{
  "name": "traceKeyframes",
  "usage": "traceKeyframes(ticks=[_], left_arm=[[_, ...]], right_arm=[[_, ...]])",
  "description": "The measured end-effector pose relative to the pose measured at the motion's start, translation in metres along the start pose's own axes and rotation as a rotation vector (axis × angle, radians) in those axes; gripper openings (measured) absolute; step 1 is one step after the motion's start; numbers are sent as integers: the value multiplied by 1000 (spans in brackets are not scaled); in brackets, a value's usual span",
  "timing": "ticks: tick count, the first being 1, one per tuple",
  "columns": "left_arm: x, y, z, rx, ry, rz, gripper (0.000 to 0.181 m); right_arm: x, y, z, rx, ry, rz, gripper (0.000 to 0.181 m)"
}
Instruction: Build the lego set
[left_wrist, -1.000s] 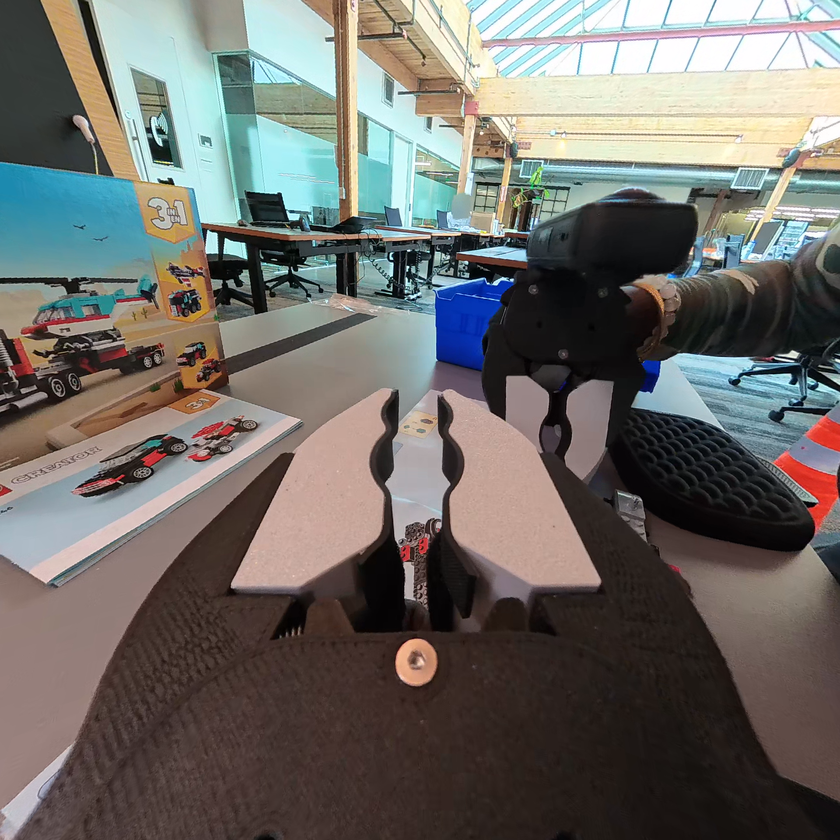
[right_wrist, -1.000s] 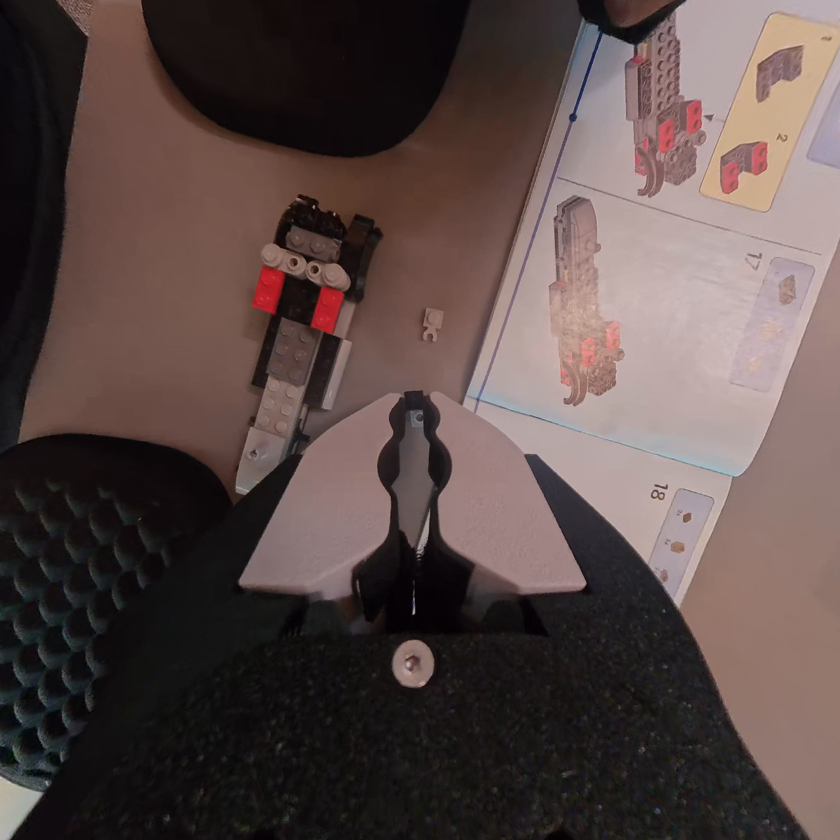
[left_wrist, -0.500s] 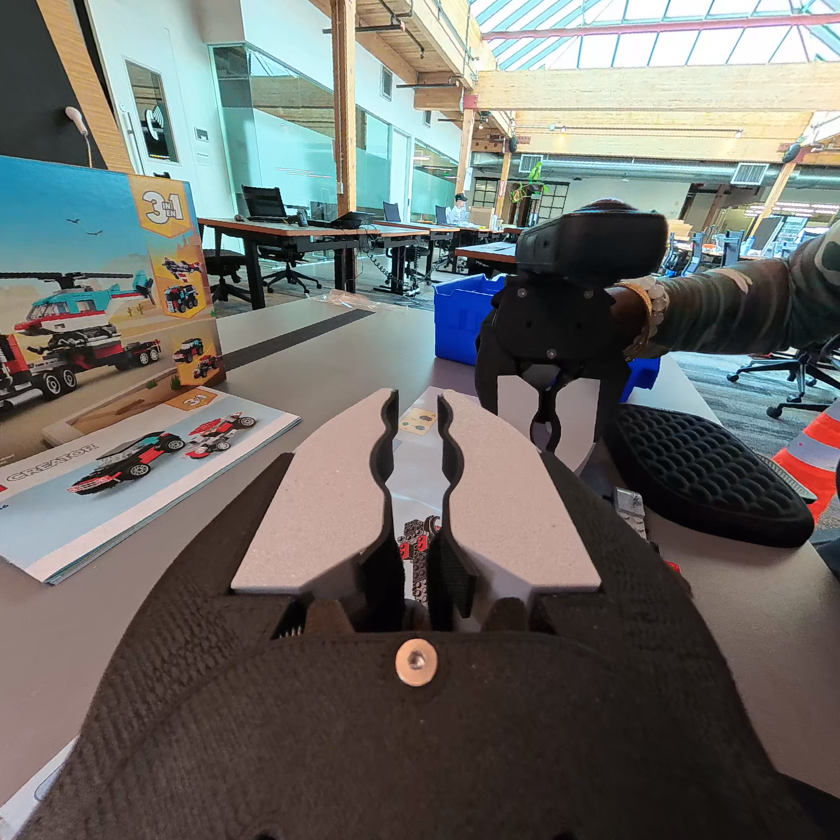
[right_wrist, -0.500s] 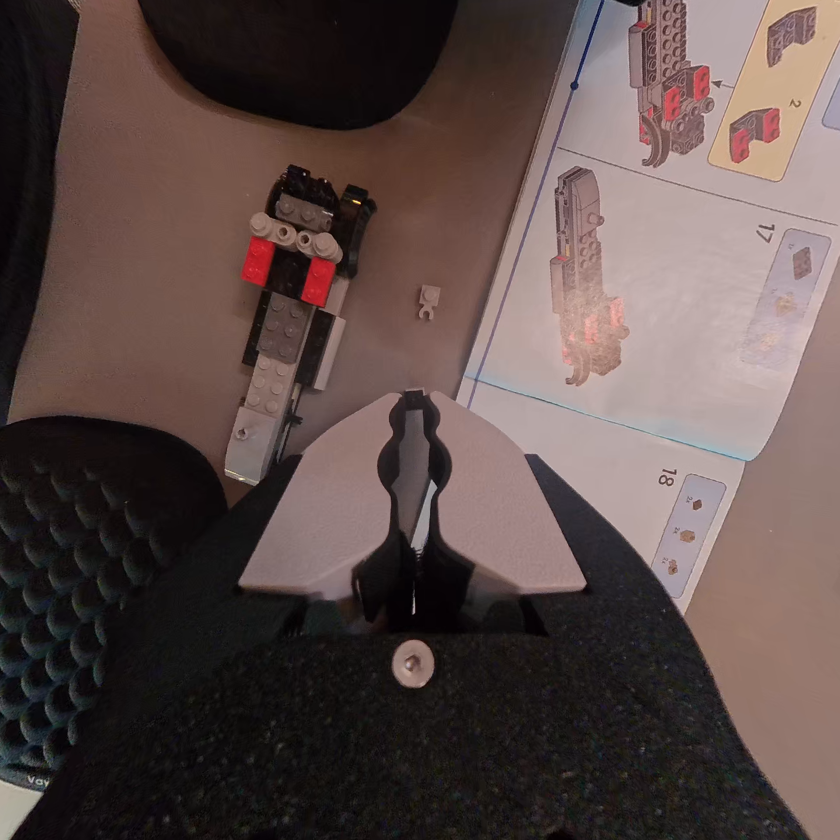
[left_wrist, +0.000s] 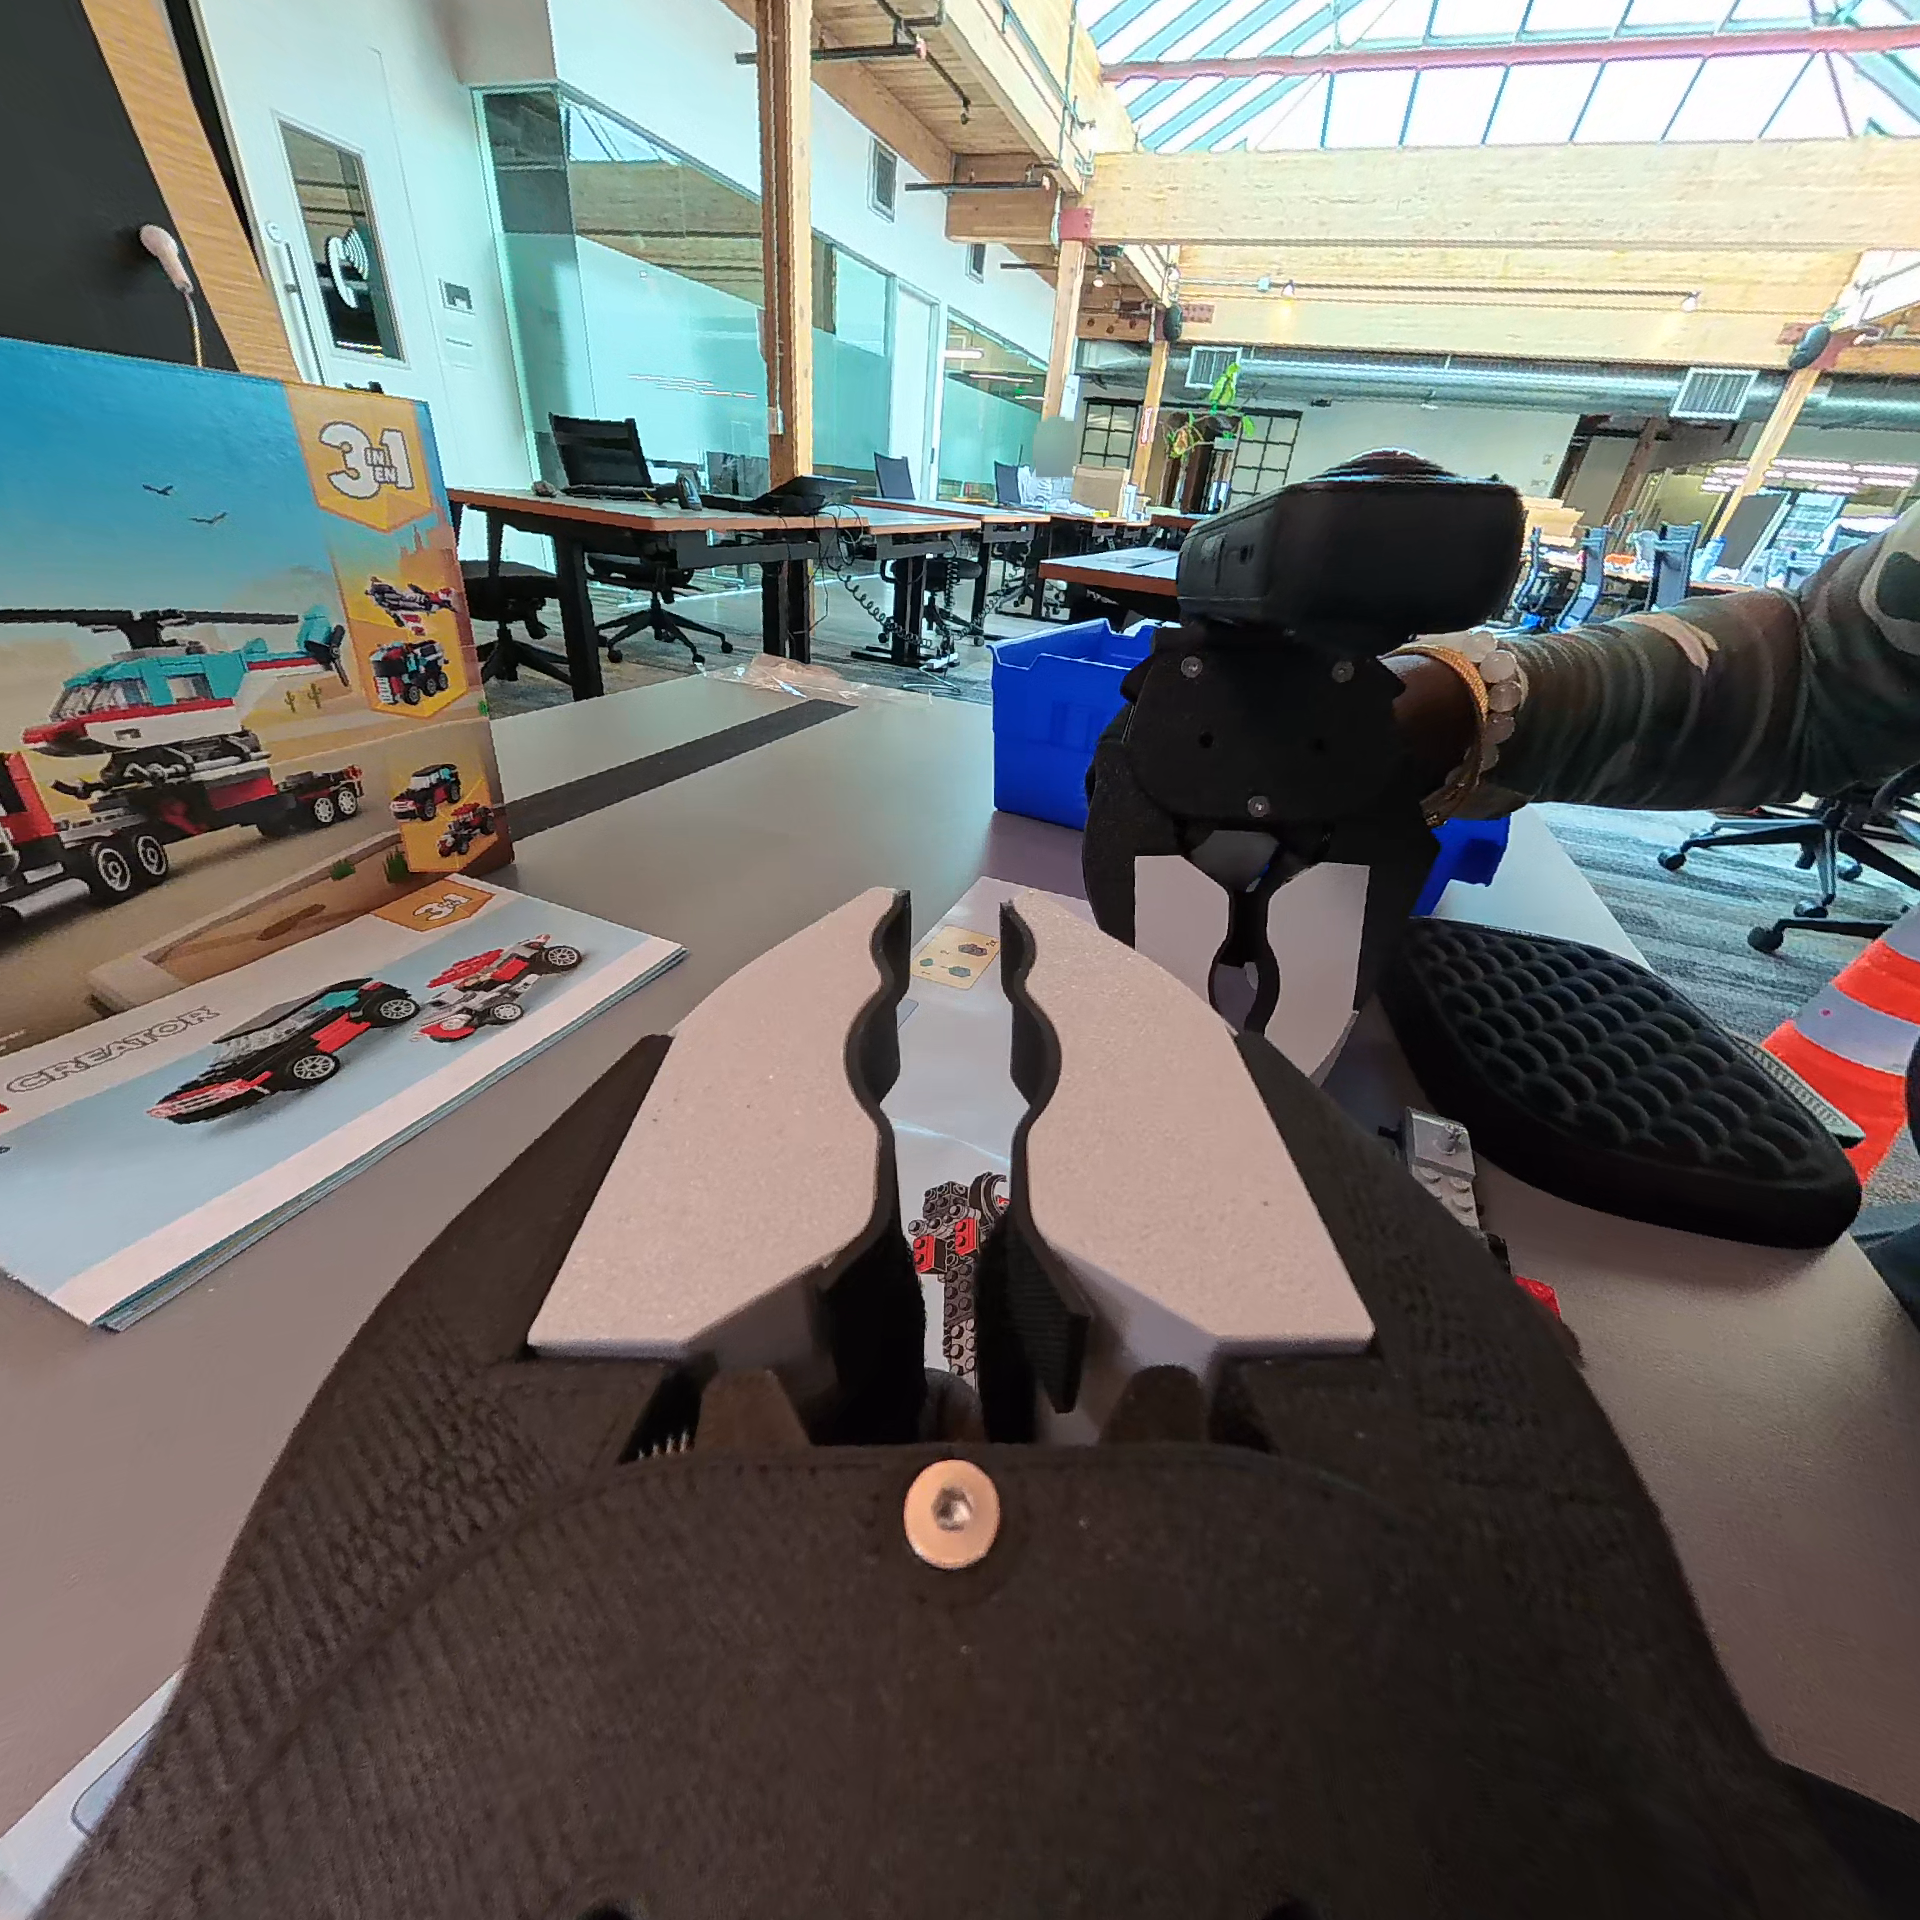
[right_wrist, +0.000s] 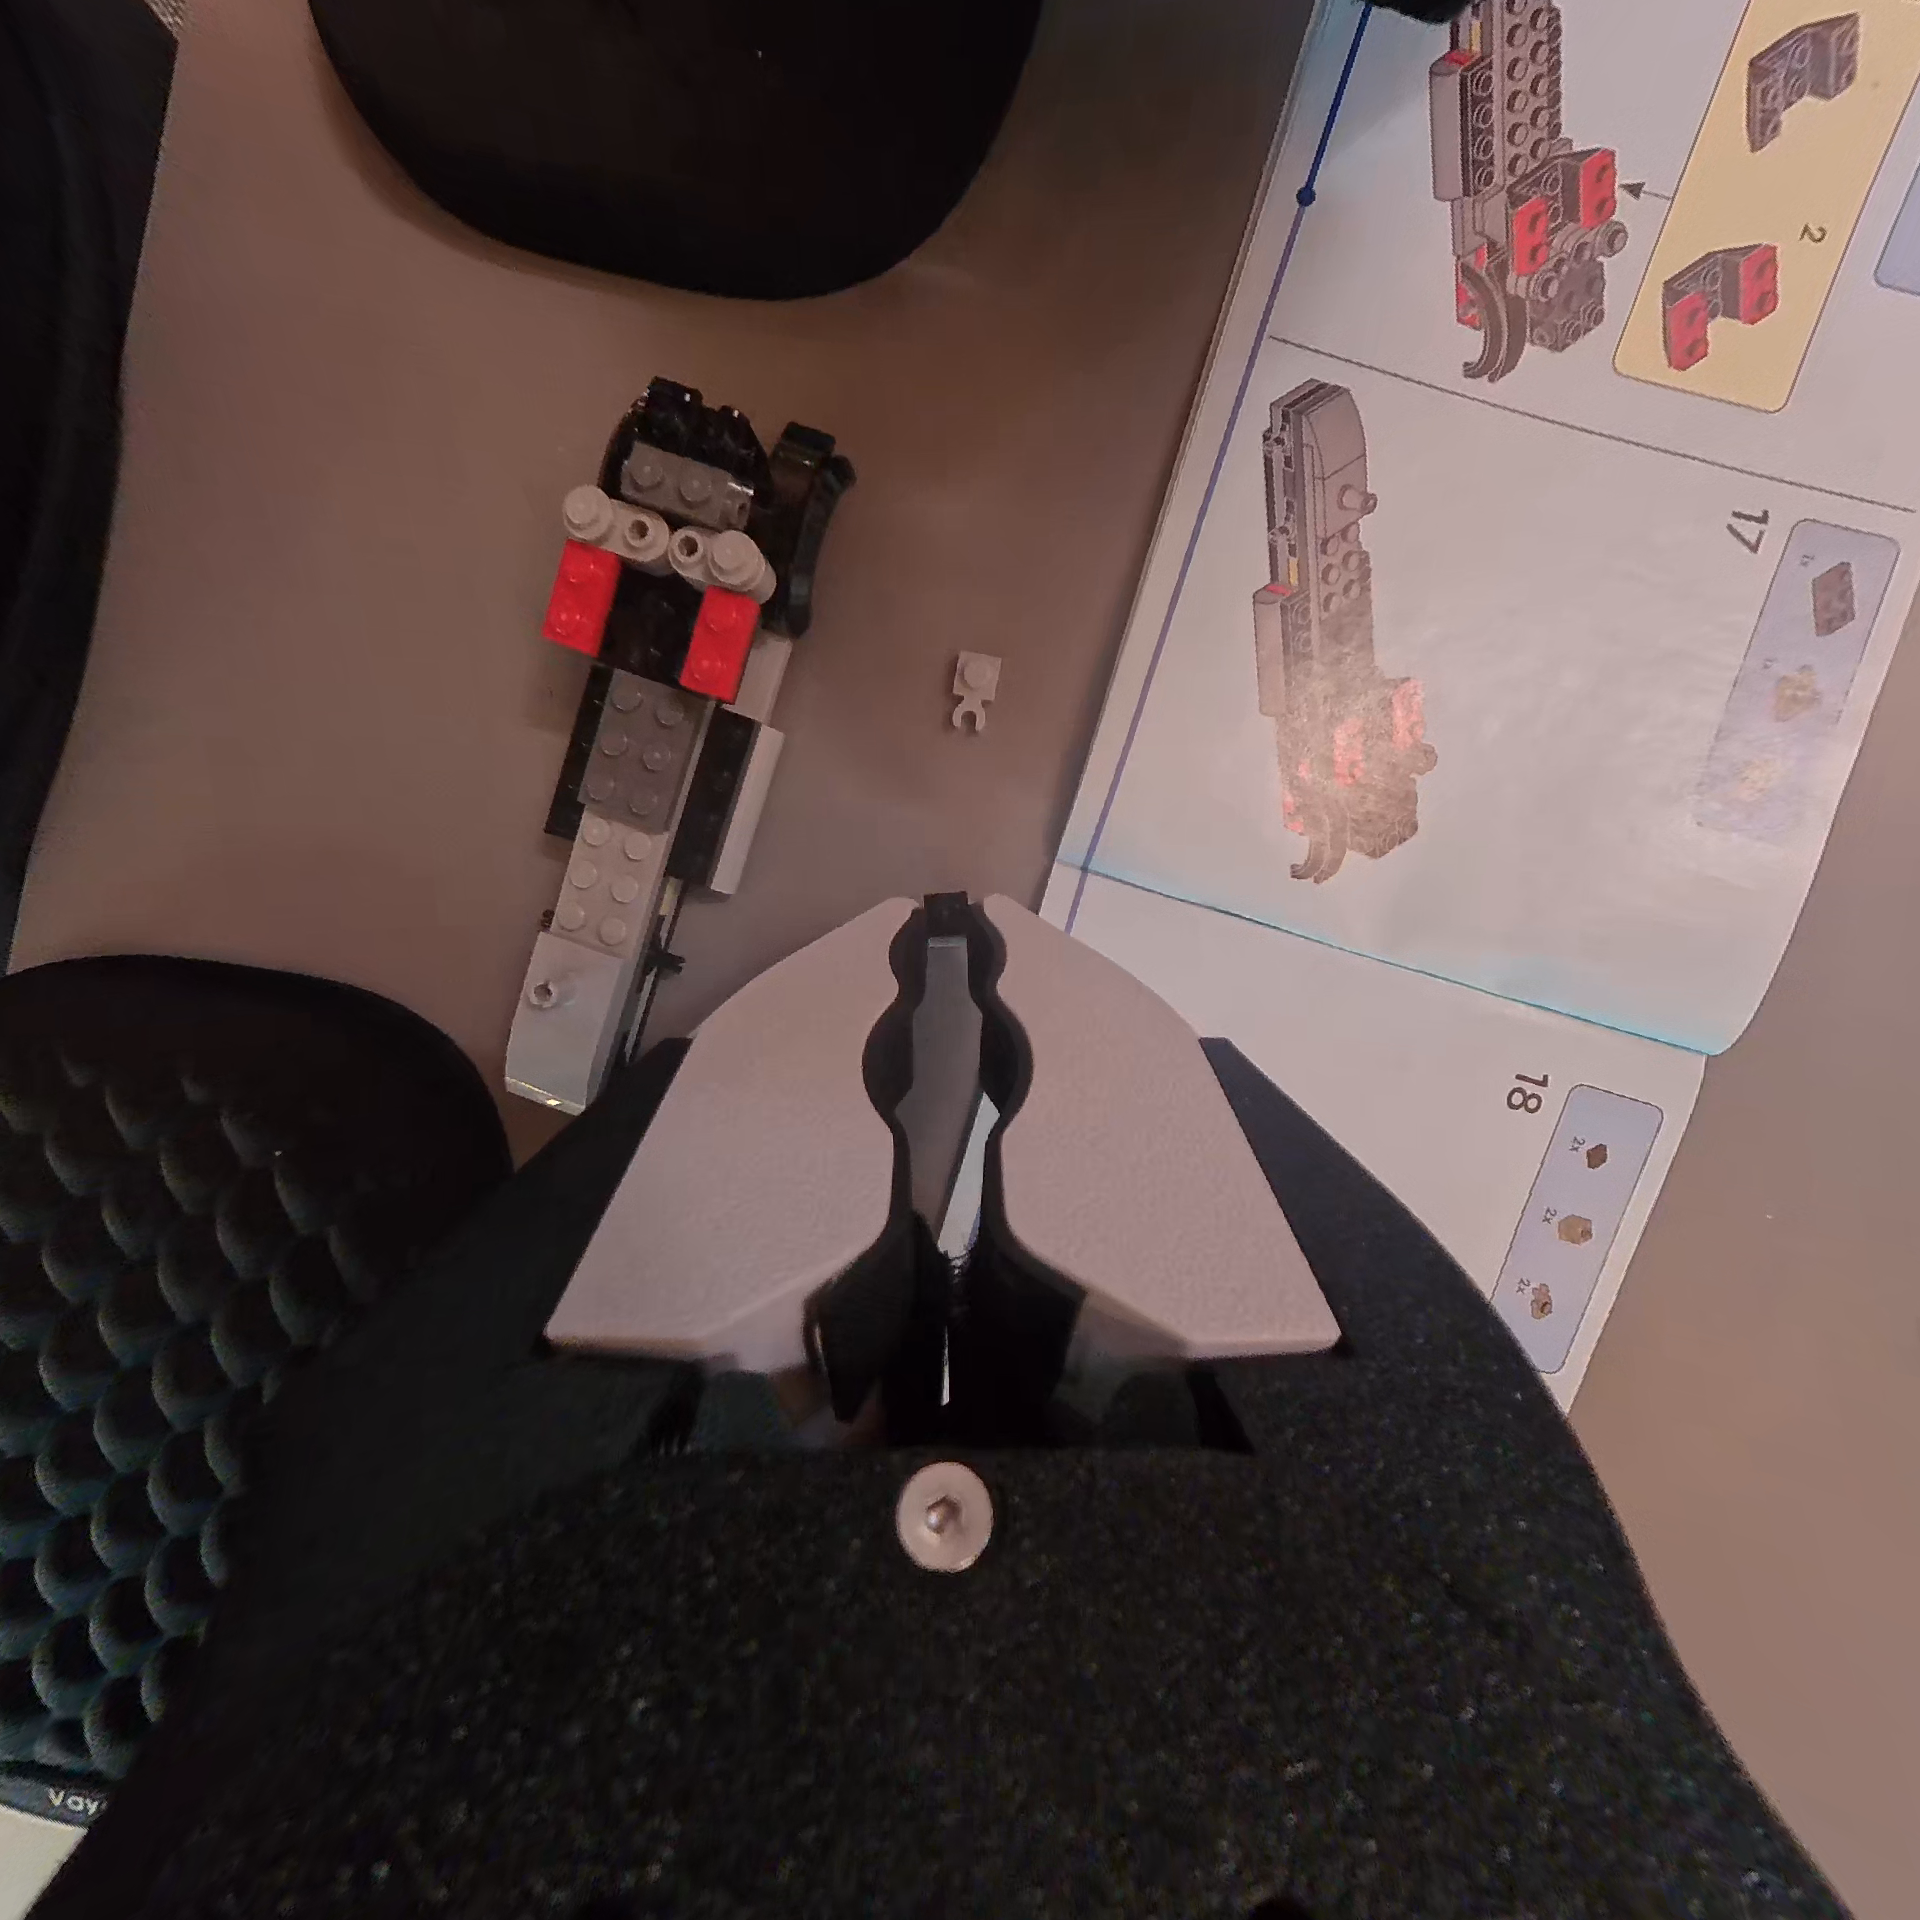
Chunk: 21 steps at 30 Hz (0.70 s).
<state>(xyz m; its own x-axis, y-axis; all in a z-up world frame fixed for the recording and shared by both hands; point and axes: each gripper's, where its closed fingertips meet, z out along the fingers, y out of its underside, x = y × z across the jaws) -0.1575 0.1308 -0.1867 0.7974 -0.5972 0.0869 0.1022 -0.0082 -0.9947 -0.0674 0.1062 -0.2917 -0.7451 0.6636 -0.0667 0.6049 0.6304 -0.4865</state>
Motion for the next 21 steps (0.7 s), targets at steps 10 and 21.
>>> traceKeyframes(ticks=[10,21], left_arm=[[0,0,0,-1,0,0,16],[5,7,3,-38,24,18,17]], right_arm=[[-1,1,0,92,-22,10,7],[0,0,-5,219,16,80,7]])
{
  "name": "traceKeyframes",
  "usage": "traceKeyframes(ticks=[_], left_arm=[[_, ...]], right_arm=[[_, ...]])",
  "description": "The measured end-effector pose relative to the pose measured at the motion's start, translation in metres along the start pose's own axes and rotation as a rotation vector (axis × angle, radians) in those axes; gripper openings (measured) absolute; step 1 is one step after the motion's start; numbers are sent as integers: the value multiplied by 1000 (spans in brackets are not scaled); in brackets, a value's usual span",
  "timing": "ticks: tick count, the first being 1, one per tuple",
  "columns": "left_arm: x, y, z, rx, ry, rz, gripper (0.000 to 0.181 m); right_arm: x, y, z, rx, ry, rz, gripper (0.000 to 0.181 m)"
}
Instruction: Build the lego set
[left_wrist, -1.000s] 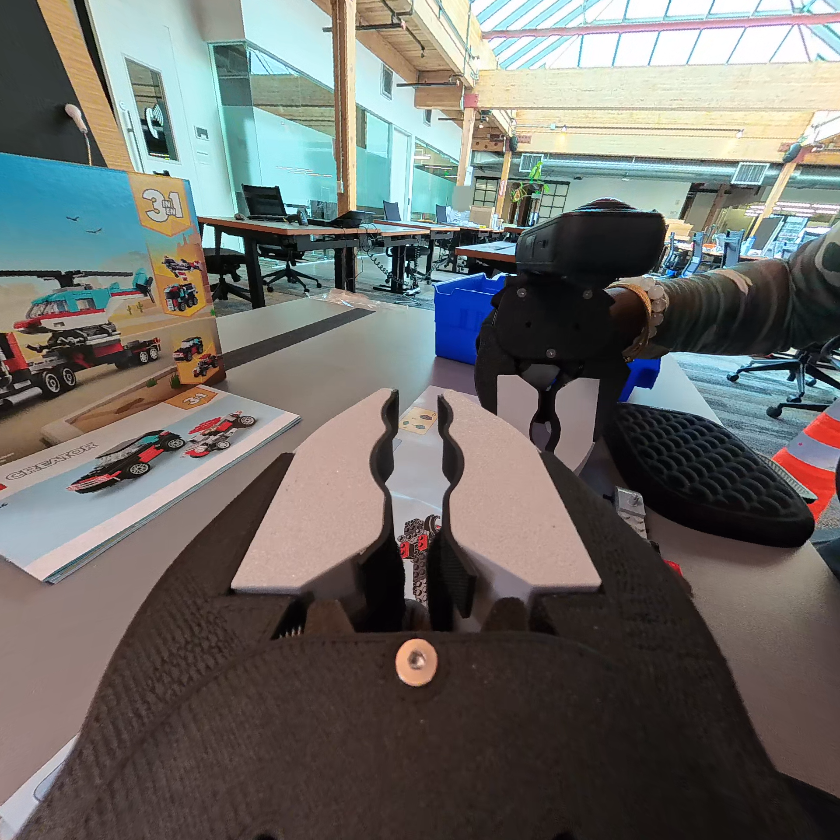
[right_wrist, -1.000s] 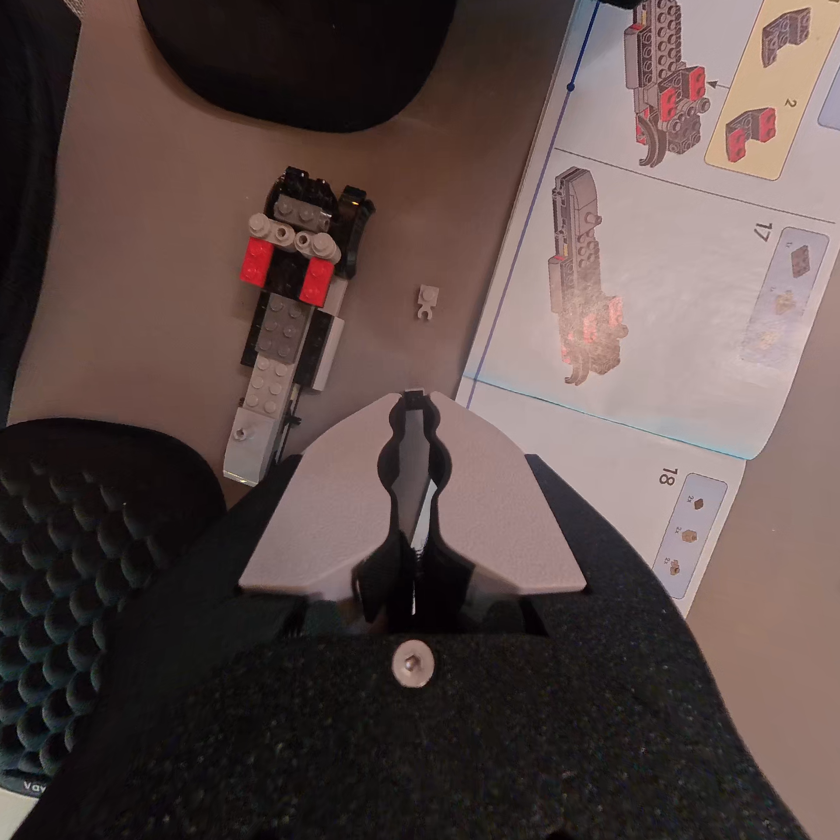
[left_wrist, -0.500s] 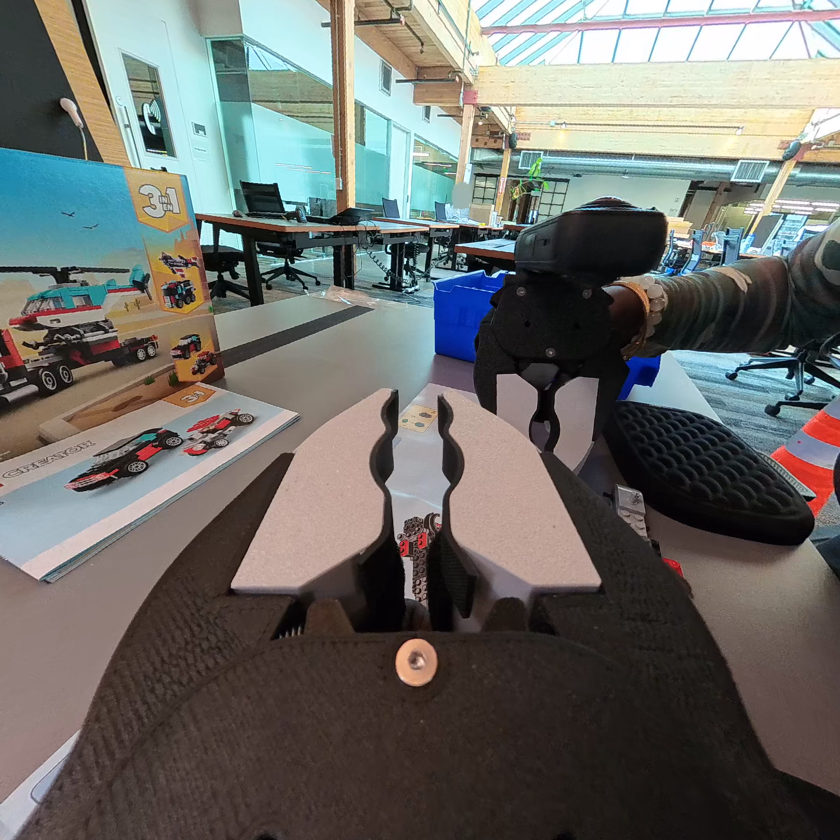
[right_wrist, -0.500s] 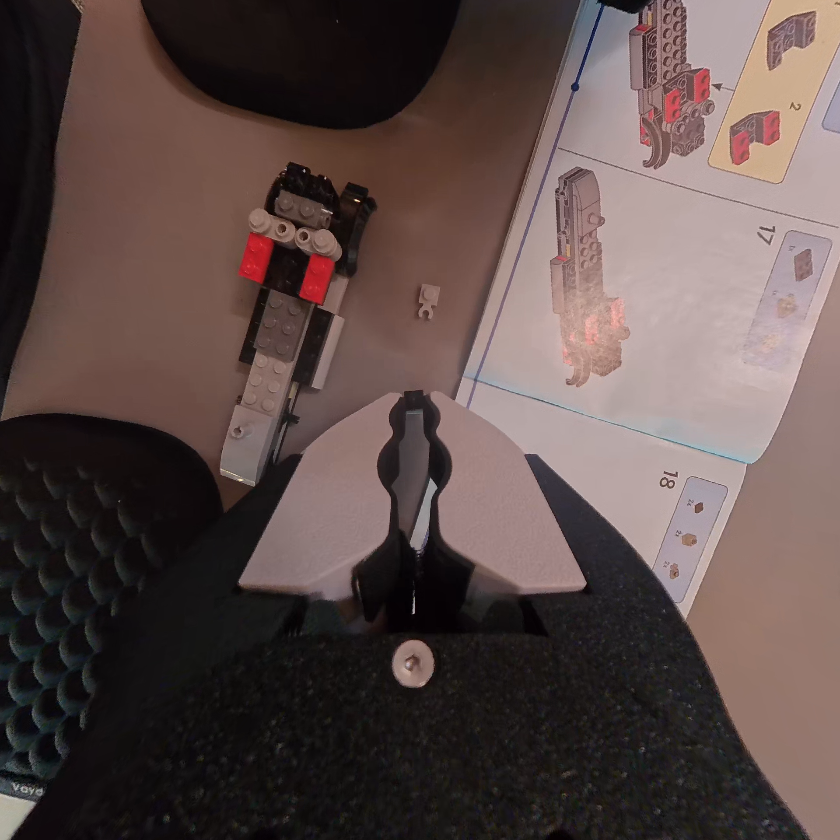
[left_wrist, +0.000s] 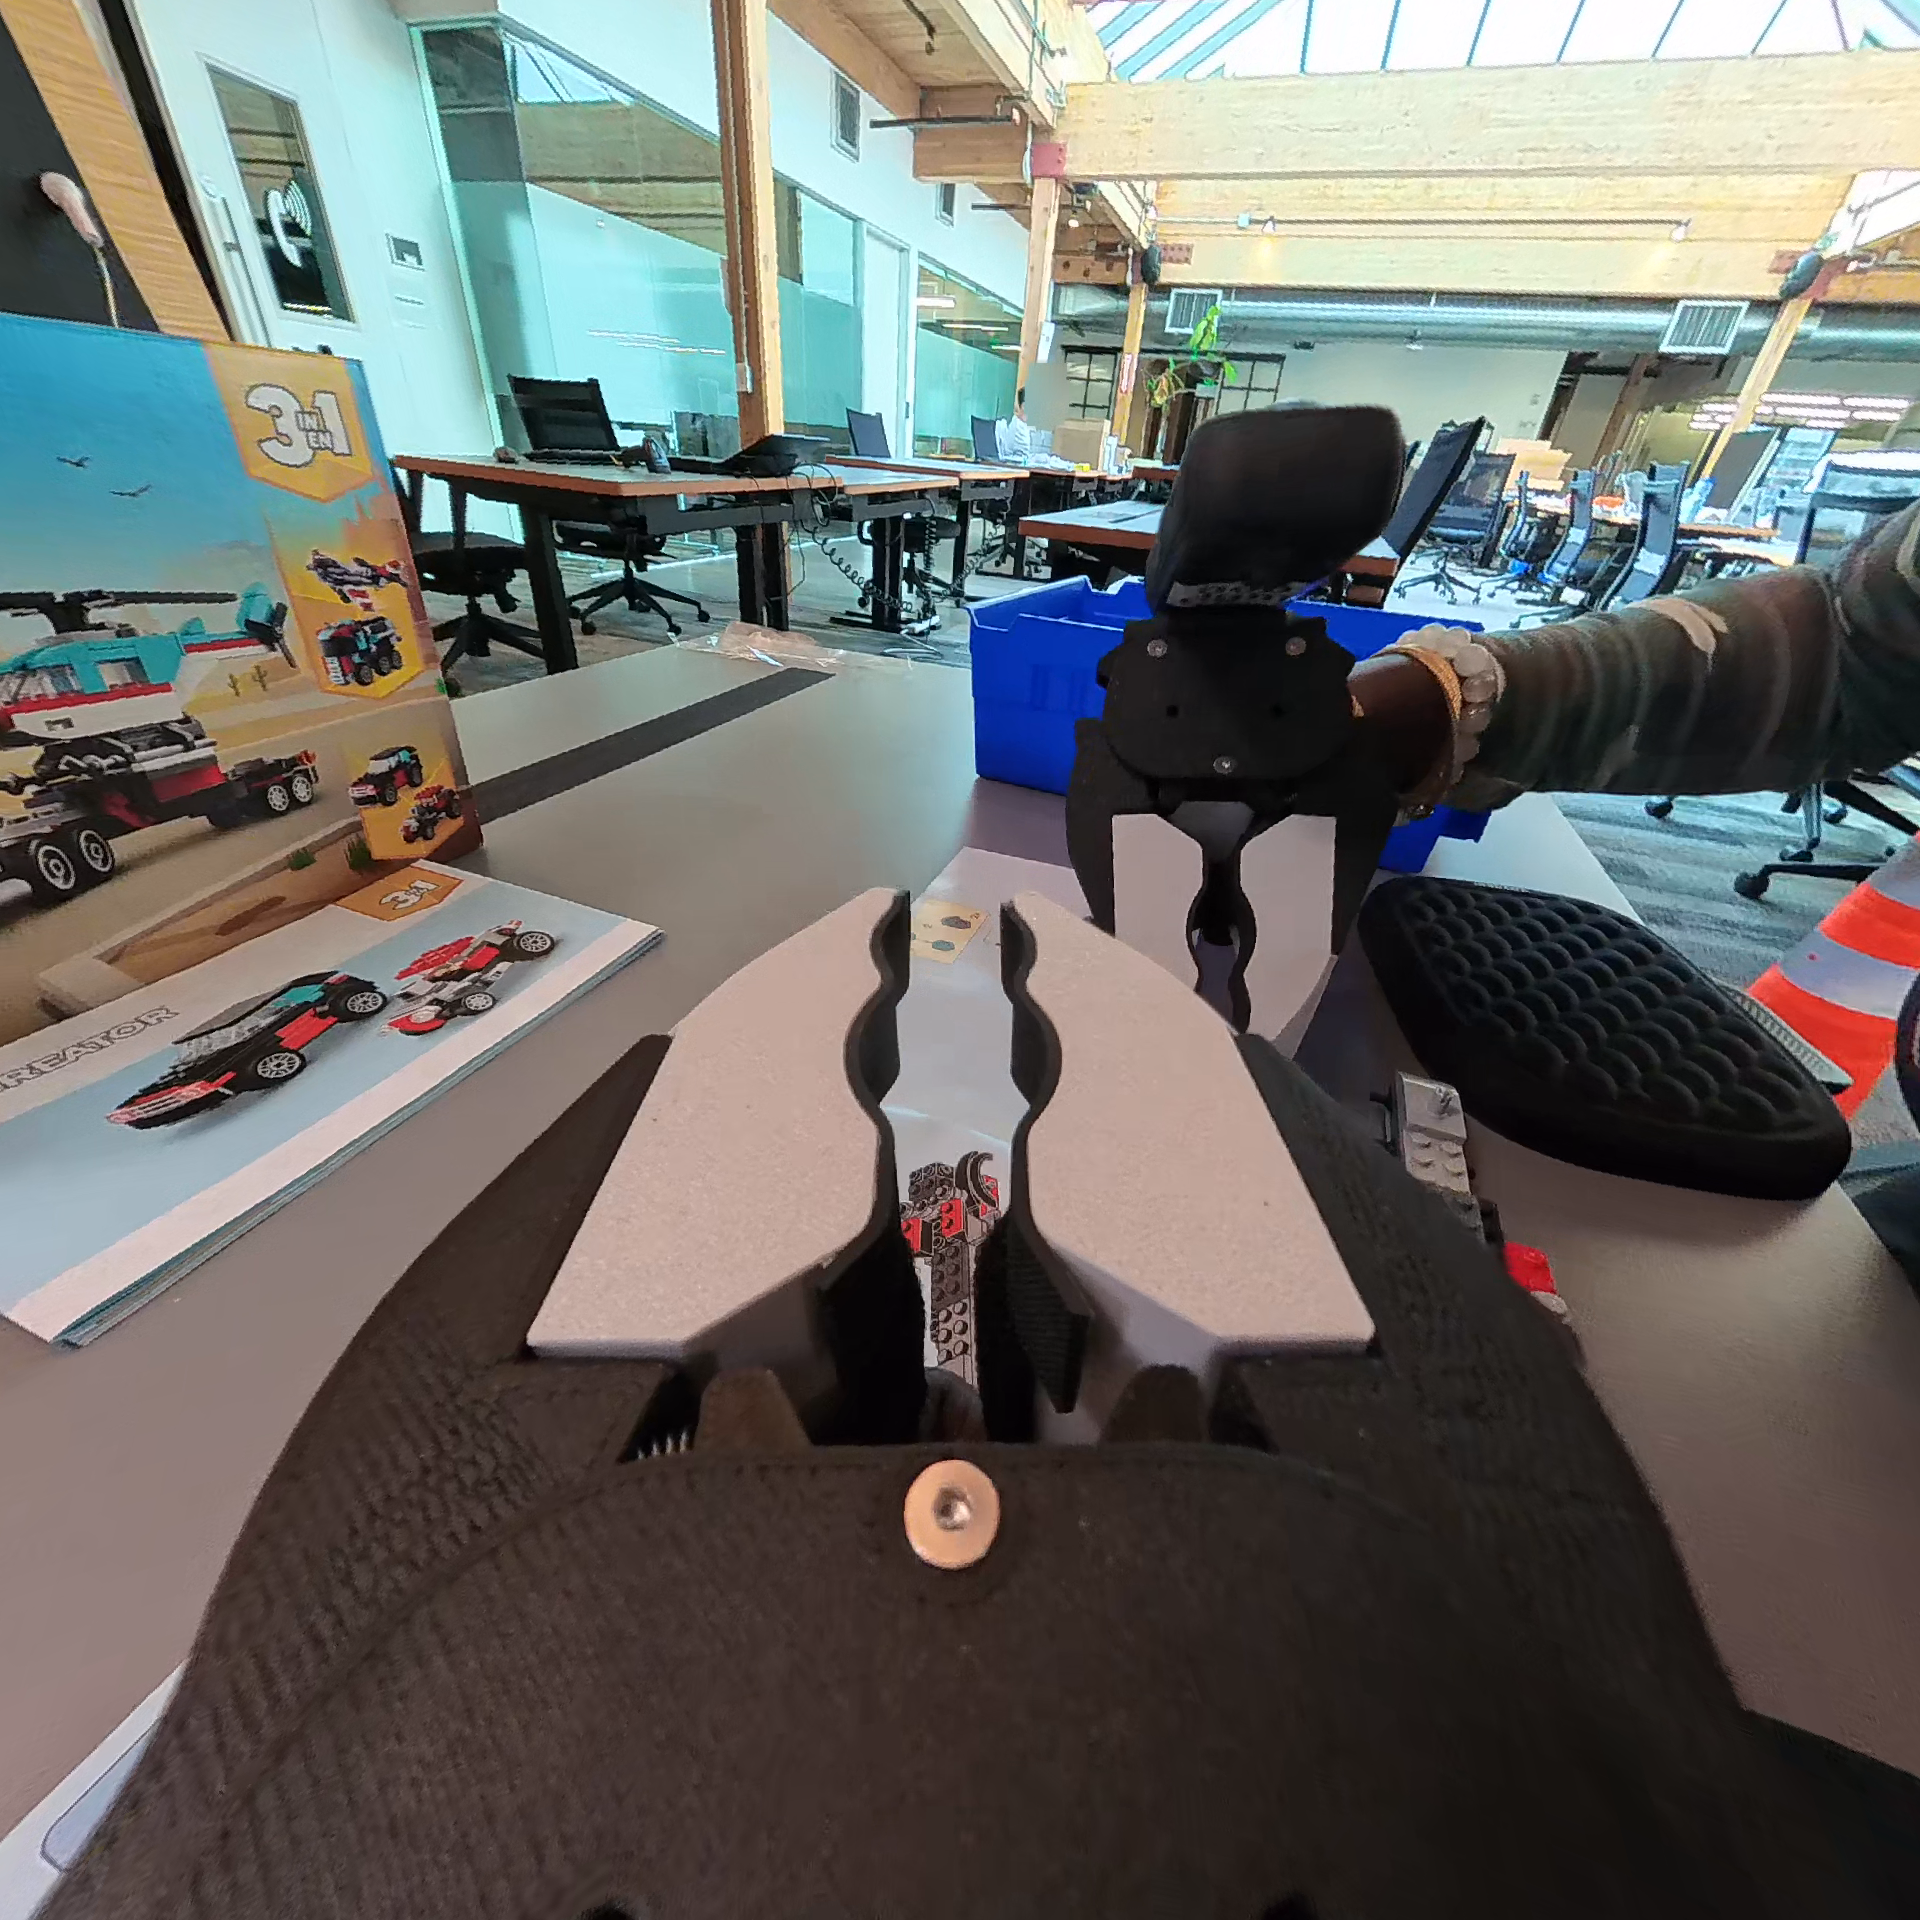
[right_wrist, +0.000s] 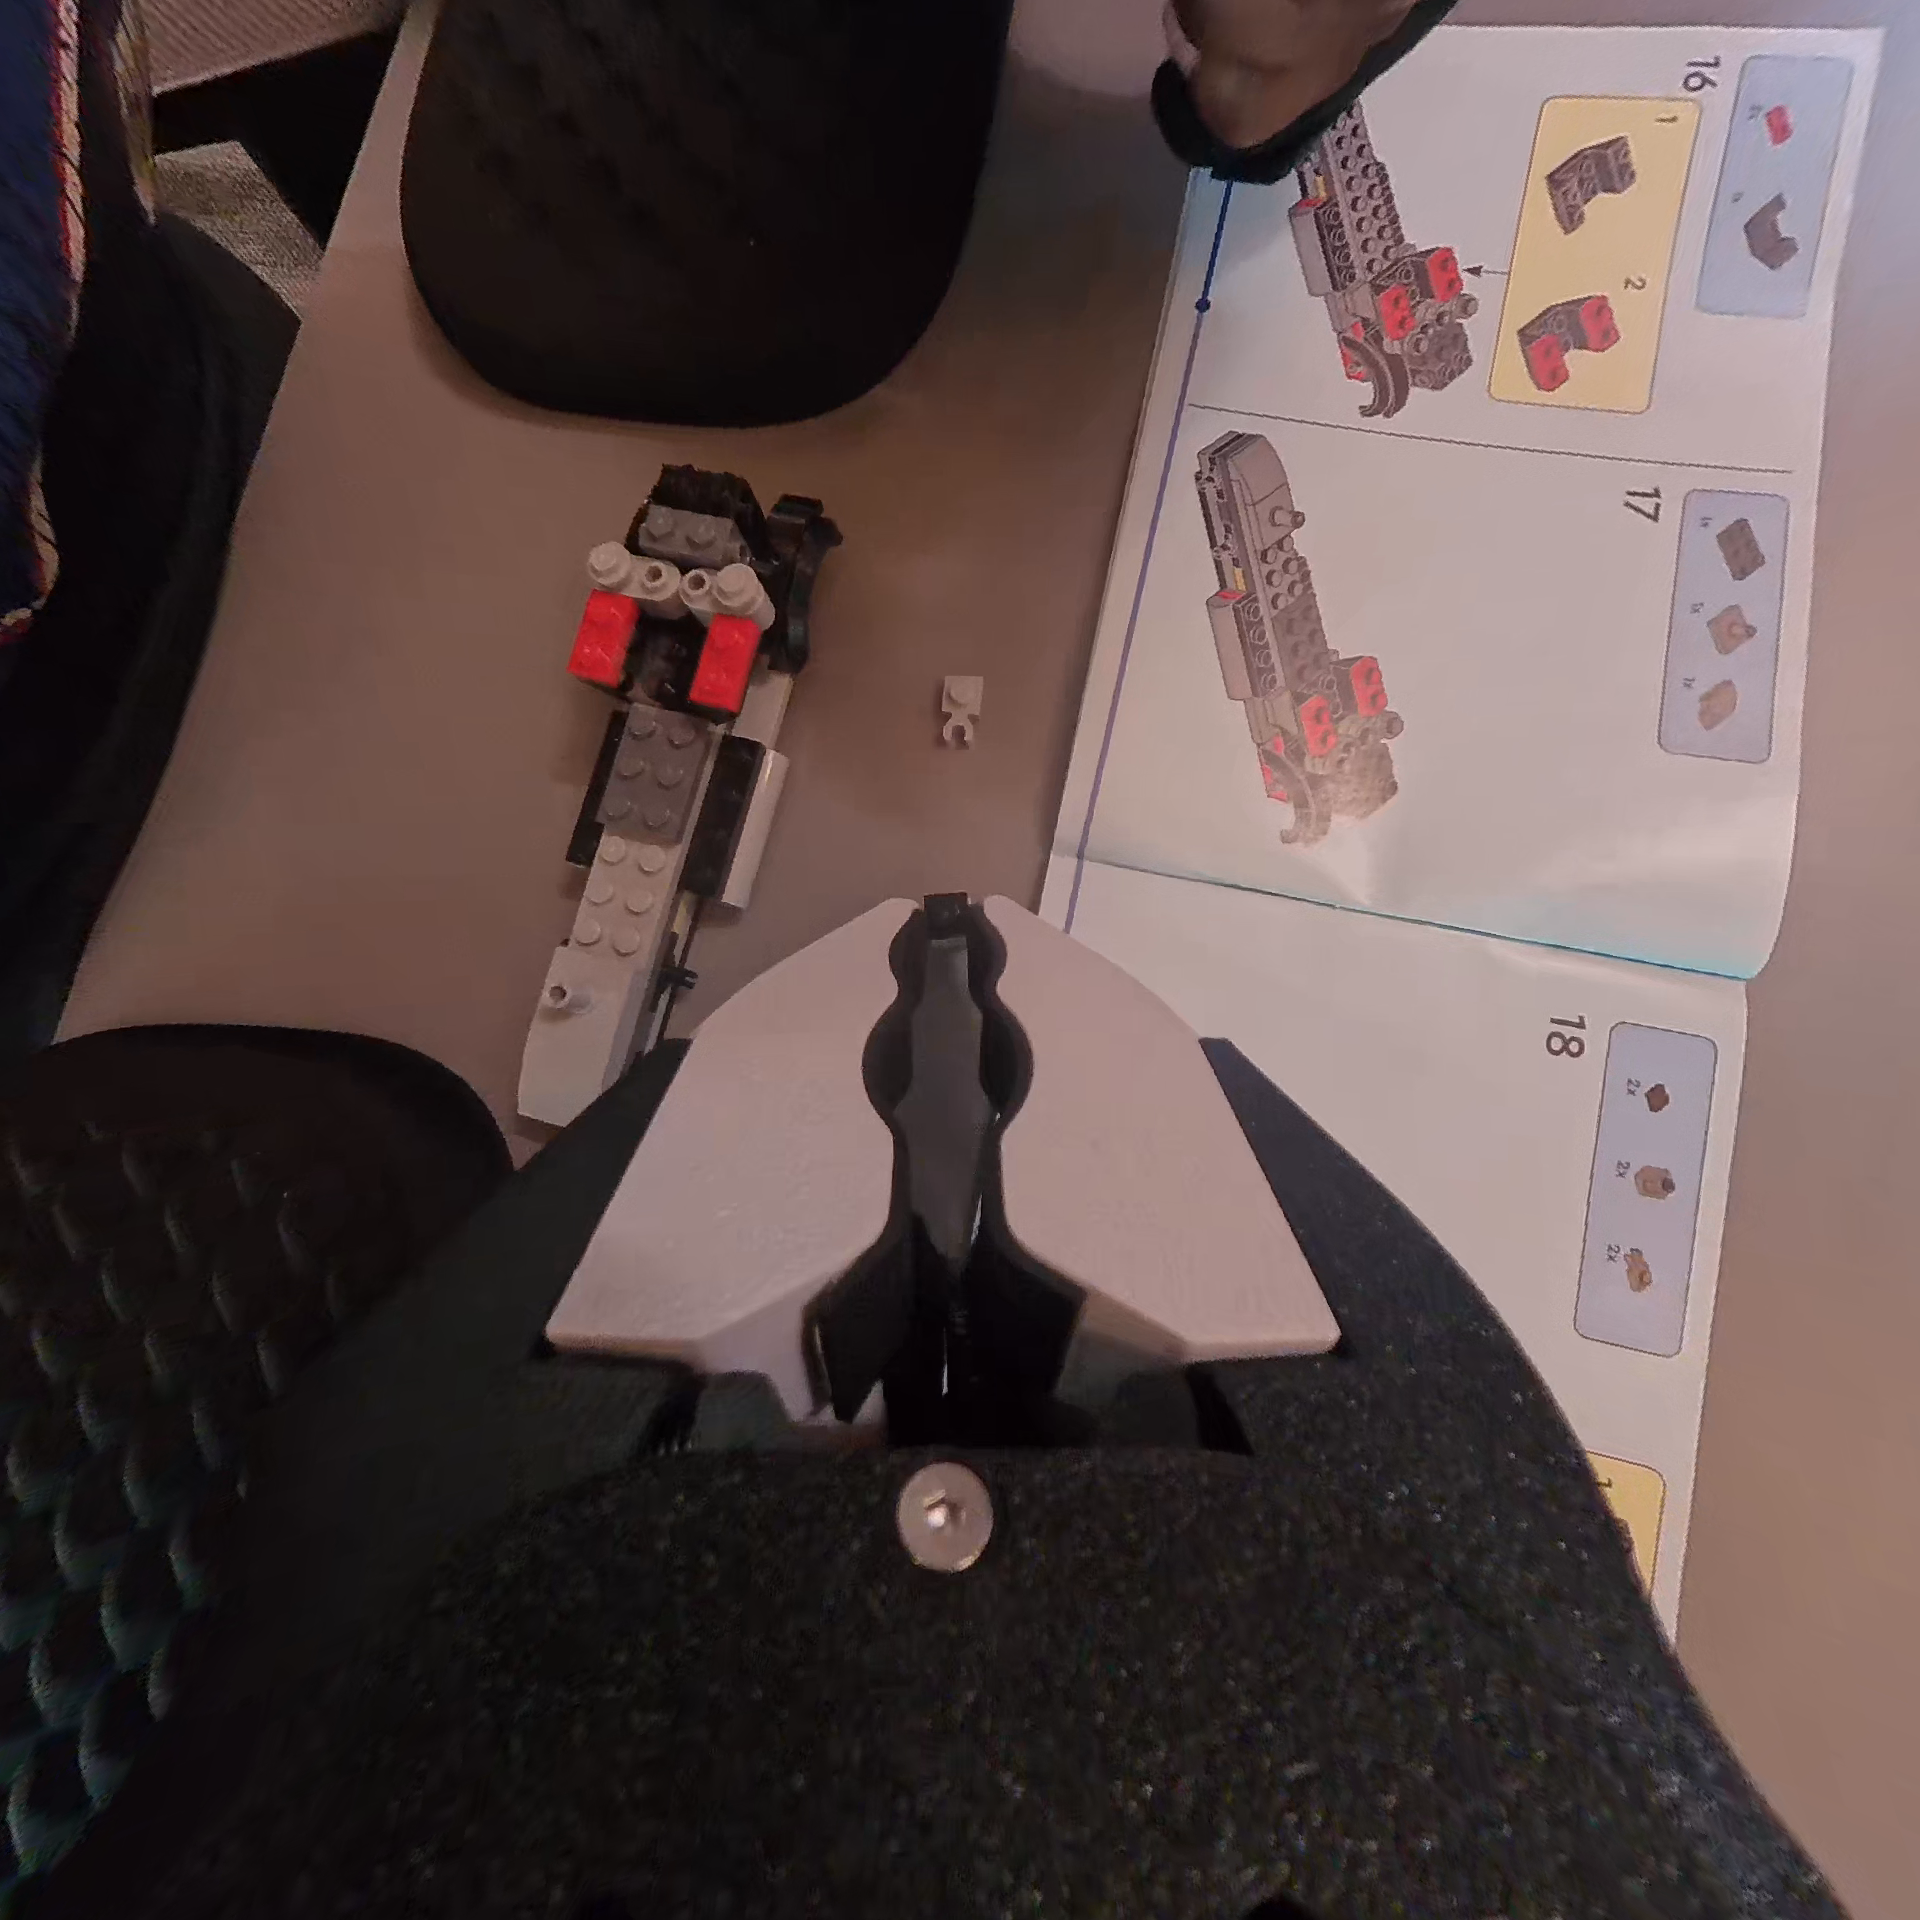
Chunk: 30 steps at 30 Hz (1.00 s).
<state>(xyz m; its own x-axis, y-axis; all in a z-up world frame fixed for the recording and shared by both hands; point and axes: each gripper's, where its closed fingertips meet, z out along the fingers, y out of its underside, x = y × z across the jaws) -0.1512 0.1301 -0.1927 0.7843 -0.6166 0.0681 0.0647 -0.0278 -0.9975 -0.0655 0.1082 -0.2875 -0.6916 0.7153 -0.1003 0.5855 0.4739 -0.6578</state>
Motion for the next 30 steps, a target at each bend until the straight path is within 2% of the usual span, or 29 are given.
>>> traceKeyframes(ticks=[7,17,26,30], left_arm=[[0,1,0,-5,-3,6,17],[0,1,0,-7,-1,6,17],[-1,1,0,-8,-7,10,17],[-3,-2,-2,6,-18,12,17]], right_arm=[[1,3,1,-71,1,-33,8],[0,4,2,-96,-2,-33,8],[0,4,3,-305,36,-19,7],[-1,4,2,-349,46,-28,7]])
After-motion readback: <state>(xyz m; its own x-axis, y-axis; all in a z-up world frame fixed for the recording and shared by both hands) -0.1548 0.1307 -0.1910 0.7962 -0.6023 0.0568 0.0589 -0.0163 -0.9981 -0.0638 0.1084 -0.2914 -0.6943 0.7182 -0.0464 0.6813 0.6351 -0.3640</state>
